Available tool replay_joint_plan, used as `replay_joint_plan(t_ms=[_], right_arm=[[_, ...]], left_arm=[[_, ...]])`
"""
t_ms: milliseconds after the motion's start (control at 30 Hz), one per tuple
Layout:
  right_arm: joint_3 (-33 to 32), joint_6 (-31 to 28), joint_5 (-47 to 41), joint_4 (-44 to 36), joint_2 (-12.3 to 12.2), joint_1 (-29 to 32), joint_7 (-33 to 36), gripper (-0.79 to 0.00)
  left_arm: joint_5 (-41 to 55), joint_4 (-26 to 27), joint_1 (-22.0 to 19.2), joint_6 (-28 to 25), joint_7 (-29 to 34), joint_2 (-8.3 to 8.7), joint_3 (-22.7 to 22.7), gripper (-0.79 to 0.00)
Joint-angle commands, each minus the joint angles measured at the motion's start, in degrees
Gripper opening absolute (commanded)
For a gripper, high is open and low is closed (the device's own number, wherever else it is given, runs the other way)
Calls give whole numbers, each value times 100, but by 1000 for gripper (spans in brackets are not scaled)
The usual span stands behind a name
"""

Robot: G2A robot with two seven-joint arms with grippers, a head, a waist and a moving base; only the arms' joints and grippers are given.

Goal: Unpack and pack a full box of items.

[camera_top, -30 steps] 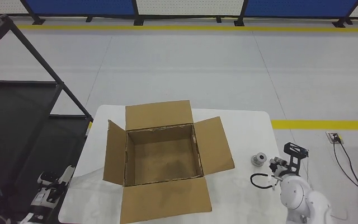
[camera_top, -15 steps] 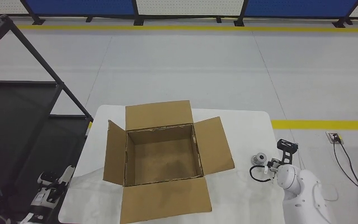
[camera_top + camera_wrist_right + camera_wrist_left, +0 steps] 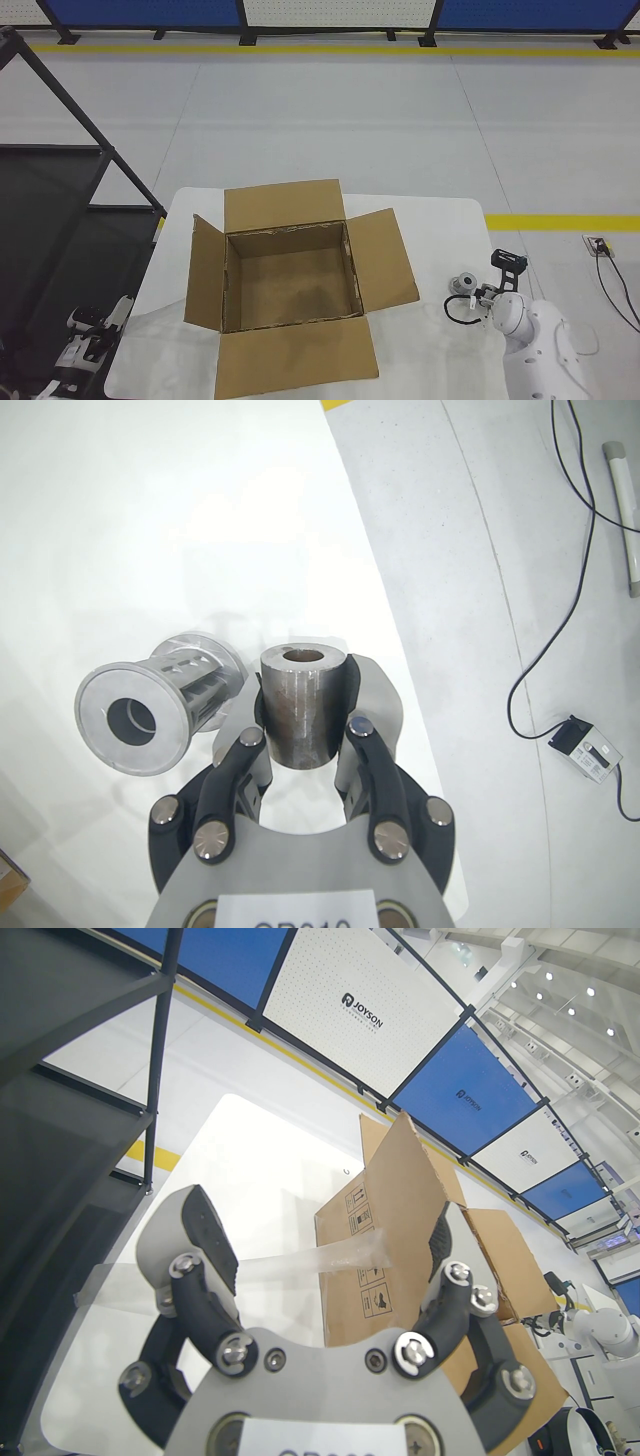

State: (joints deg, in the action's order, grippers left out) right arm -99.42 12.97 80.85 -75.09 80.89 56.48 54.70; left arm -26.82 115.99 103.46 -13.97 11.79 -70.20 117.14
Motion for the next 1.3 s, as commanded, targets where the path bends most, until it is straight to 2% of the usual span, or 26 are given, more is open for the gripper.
replay_joint_plan(t_ms=[0,500,867,1267], right_arm=[[12,4,-12,12,-8,-9,13,-526],[138,19,-80,65,-64,-45,58,-462],[211,61,-113,22,-103,-34,91,-449],[189,68,-245,-380,-149,198,133,-437]], left_arm=[[0,0,0,0,0,0,0,0],[0,0,0,0,0,0,0,0],[0,0,0,0,0,0,0,0],[0,0,0,0,0,0,0,0]])
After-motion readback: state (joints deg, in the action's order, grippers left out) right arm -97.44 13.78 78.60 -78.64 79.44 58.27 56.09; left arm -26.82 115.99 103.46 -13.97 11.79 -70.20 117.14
